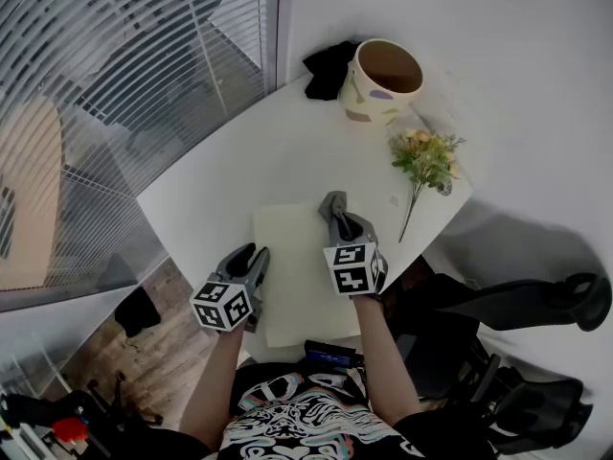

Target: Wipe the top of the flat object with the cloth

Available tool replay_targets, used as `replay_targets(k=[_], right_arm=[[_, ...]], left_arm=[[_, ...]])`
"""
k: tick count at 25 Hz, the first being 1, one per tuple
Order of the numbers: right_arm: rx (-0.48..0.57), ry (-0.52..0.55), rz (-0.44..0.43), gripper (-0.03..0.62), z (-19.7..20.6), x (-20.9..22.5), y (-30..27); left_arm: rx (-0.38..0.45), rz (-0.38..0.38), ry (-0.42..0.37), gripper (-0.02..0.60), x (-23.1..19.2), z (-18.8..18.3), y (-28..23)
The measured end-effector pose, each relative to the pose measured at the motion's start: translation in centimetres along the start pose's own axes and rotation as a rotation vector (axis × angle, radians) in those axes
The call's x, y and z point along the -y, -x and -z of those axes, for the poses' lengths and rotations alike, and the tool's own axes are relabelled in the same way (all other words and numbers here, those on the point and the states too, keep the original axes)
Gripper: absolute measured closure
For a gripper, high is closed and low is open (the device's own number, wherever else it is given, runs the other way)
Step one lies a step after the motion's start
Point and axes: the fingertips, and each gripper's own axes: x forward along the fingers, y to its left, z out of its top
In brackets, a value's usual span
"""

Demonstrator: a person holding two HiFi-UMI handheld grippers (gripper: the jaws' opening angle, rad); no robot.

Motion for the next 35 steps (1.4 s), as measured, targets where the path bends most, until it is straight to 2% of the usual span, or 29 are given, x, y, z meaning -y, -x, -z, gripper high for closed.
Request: replay_targets(k=[35], right_arm=[[0.004, 0.037, -0.05, 0.577, -0.9, -2.5, -0.4]], left_arm=[[0.033, 0.021, 0.032, 0.414, -0.1, 0.1, 0.1]])
